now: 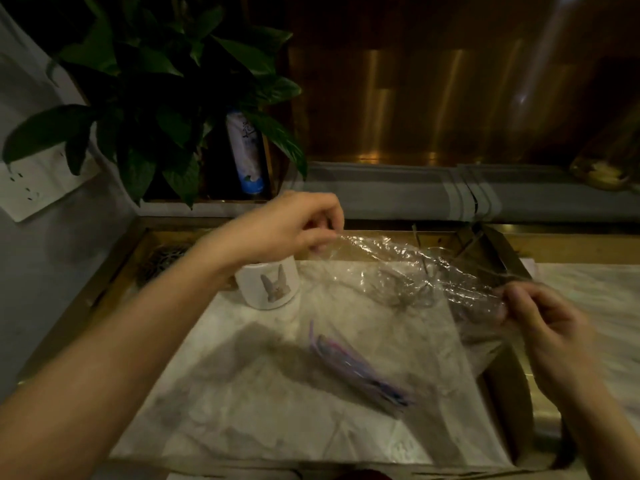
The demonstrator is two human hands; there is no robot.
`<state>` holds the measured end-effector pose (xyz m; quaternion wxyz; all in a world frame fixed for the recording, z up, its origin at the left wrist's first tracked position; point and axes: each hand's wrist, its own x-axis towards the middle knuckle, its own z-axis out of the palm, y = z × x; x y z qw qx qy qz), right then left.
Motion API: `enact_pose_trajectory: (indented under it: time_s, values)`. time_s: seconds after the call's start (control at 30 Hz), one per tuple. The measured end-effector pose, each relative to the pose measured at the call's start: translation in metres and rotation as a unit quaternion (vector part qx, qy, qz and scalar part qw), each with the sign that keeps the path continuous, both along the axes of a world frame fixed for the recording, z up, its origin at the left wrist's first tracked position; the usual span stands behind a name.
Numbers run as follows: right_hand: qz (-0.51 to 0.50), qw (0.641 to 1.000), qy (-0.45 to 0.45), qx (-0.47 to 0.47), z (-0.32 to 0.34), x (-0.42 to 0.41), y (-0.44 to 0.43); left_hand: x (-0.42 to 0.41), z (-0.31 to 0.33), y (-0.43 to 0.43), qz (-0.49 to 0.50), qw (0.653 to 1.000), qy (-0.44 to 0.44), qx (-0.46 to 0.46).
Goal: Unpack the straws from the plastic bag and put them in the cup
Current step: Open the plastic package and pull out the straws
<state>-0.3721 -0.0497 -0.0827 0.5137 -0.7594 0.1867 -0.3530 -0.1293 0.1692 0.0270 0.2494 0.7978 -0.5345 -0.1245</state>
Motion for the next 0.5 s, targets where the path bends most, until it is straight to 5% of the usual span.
enact_pose_trajectory:
  time_s: [0.2, 0.5]
  values:
    - [0.012, 0.999, -0.007, -0.031, 0.004, 0.006, -0.001, 0.012, 0.035, 0.009, -0.057, 0.982, 0.162, 0.084]
    - [0.026, 0.999, -0.019, 0.018, 0.019, 0.013, -0.001, 0.022, 0.034, 0.009, -0.051, 0.981, 0.174, 0.072]
